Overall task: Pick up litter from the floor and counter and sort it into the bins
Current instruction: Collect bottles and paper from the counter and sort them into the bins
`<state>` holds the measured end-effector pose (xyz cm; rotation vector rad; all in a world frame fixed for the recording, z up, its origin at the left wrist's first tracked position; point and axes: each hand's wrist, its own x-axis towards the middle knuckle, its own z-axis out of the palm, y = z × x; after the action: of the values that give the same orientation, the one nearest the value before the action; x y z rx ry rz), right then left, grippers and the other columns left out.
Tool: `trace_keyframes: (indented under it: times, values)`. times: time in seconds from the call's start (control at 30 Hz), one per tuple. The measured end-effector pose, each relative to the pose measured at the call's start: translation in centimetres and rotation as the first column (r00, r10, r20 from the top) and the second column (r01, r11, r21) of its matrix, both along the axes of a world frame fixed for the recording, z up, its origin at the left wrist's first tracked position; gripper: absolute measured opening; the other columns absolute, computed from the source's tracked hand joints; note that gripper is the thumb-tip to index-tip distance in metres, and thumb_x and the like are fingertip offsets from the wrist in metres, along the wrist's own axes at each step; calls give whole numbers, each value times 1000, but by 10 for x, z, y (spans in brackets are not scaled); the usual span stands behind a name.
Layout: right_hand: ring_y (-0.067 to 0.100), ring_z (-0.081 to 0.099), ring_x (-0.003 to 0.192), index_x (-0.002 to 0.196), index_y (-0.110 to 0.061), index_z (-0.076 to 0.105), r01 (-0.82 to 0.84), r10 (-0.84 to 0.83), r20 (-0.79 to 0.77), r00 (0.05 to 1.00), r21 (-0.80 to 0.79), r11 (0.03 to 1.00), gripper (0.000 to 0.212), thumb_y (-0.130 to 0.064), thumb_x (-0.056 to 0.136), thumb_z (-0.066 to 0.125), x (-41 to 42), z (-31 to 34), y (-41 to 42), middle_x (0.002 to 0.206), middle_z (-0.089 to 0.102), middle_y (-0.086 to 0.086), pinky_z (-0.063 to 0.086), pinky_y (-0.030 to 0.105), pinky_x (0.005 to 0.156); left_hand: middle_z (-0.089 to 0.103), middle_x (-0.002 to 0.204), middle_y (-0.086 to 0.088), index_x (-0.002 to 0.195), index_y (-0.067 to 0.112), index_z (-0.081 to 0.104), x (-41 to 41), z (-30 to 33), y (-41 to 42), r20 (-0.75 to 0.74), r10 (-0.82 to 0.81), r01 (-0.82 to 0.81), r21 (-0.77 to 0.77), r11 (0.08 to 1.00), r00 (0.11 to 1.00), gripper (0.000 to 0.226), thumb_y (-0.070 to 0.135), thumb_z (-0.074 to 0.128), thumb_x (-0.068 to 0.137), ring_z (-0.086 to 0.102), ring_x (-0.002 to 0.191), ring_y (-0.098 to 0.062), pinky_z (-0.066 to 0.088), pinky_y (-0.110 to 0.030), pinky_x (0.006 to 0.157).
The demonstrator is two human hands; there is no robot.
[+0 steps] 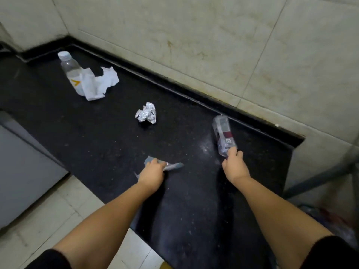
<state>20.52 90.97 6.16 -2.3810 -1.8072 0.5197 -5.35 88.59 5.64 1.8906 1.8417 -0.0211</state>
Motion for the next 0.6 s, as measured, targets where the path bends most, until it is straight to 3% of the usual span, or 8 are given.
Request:
trace_keyframes:
  times: [0.1, 0.17, 0.3, 0.4, 0.5, 0.6]
  values:
    - [35, 53, 92, 119, 1, 39, -59, 62, -70, 996, 45, 997, 28, -8, 93, 43, -12, 13, 12, 121, 45, 23, 37, 33, 71, 59, 108, -20, 98, 4, 66, -10, 24, 9, 89, 113, -124, 130, 984, 990, 21, 14, 50, 92, 59, 102, -39, 48, -42, 86]
    - [33, 53, 91, 119, 1, 40, -140, 142, -26, 990, 74, 987, 29, -9, 93, 47, -27, 21, 20, 119, 45, 22, 35, 30, 68, 62, 106, -19, 91, 4, 66, -20, 45, 29, 118, 210, -231, 214, 949, 971, 23, 18, 47, 91, 60, 102, -38, 49, -41, 84]
    - [36, 56, 78, 110, -1, 42, -202, 212, -59, 975, 150, 968, 24, -11, 91, 52, -57, 32, 40, 114, 44, 19, 43, 39, 63, 56, 112, -18, 98, 5, 66, -41, 76, 90, 110, 265, -287, 368, 884, 958, 31, 29, 47, 91, 53, 109, -36, 47, -44, 85]
    - [34, 54, 74, 105, -3, 42, -191, 209, -79, 975, 190, 963, 19, -12, 92, 51, -75, 32, 61, 109, 44, 16, 45, 41, 63, 49, 121, -23, 113, -2, 57, -55, 74, 144, 148, 269, -307, 453, 837, 952, 31, 20, 47, 94, 45, 116, -39, 43, -47, 90]
    - [27, 49, 67, 102, -6, 43, -116, 142, -112, 984, 207, 971, 15, -13, 92, 52, -91, 24, 83, 104, 44, 12, 40, 36, 58, 44, 128, -23, 117, -2, 50, -65, 57, 196, 194, 306, -361, 438, 823, 932, 29, 18, 43, 97, 41, 120, -39, 43, -50, 89]
    - [26, 51, 67, 103, -6, 43, -75, 98, -128, 987, 176, 981, 15, -12, 92, 52, -105, 14, 101, 104, 44, 11, 41, 34, 59, 43, 130, -23, 118, 0, 49, -75, 25, 230, 180, 248, -296, 331, 896, 952, 28, 19, 41, 98, 41, 119, -41, 42, -51, 91]
